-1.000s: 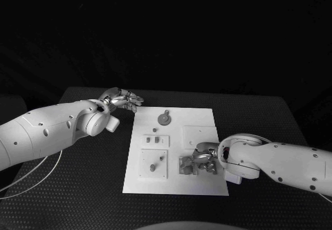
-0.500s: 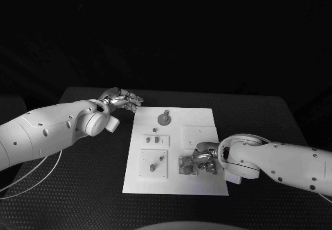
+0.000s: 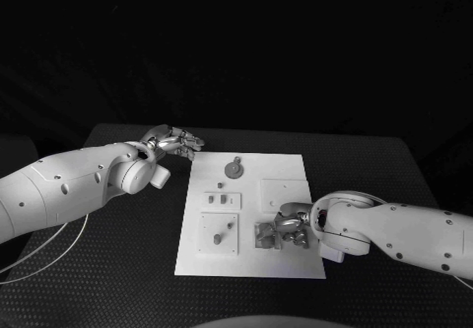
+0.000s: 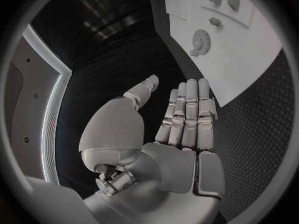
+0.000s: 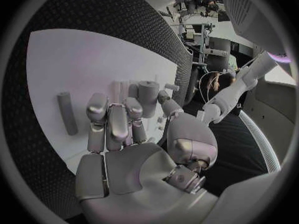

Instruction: Assemble the parts on the task board

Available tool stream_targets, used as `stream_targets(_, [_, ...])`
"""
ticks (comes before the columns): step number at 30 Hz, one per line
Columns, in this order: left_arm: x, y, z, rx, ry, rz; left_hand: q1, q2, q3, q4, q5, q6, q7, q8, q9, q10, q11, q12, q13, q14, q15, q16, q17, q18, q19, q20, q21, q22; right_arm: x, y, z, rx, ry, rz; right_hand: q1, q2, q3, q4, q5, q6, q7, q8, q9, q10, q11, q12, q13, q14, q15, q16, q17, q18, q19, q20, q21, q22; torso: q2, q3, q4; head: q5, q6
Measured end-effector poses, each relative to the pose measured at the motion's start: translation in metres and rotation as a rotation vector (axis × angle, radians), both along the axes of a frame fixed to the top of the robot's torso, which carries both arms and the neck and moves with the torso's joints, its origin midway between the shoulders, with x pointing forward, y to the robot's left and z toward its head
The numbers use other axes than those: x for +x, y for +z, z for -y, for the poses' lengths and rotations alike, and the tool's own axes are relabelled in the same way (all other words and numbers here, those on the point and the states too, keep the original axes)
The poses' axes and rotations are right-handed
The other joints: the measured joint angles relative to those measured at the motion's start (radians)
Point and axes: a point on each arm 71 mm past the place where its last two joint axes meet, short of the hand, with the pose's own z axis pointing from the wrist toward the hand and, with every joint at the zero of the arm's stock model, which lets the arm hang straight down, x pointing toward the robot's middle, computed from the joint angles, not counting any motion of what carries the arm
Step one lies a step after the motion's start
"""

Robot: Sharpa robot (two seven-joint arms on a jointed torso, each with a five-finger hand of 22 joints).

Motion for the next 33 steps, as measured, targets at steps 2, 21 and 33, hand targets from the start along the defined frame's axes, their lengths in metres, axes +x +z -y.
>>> stream_targets(2, [0.0,0.0,0.0,0.0,0.0,0.0,0.0,0.0,0.0,0.0,0.0,0.0,0.0,0.0,0.0,0.0,0.0,0.0,0.0,0.0,0.0,0.0,0.0,0.0,0.0,0.0,0.0,0.0,0.0,0.0,0.0001,0.0,0.0,0.0,0.0,0.0,0.0,0.0,0.0,0.0,0.0,0.0,0.0,0.0,0.0,0.0,0.0,0.0,0.0,0.0,0.0,0.0,0.0,0.0,0.0,0.0,0.0,0.0,0.0,0.0,0.0])
stream_targets(21, [0.0,0.0,0.0001,0.0,0.0,0.0,0.0,0.0,0.0,0.0,0.0,0.0,0.0,0.0,-0.001,0.0,0.0,0.0,0.0,0.0,0.0,0.0,0.0,-0.003,0.0,0.0,0.0,0.0,-0.0001,-0.0002,0.0007,0.0,-0.001,-0.001,-0.174,-0.197,0.034,0.175,0.058,-0.018,-0.021,-0.015,-0.006,-0.027,-0.005,-0.043,-0.03,-0.016,0.026,-0.018,-0.033,0.014,-0.002,0.002,-0.025,-0.018,0.0,0.0005,-0.0002,0.0,0.001])
stream_targets(33, [0.0,0.0,0.0001,0.0,0.0,0.0,0.0,0.0,0.0,0.0,0.0,0.0,0.0,0.0,-0.001,0.0,0.0,0.0,0.0,0.0,0.0,0.0,0.0,-0.008,0.0,0.0,0.0,0.0,-0.0023,0.0019,0.0045,0.009,0.001,0.009,-0.174,-0.197,0.034,0.175,0.058,-0.02,-0.023,-0.023,-0.009,-0.028,-0.006,-0.043,-0.03,-0.016,0.026,-0.018,-0.033,0.022,-0.002,0.002,-0.025,-0.018,0.0,0.0,-0.0001,-0.002,0.004])
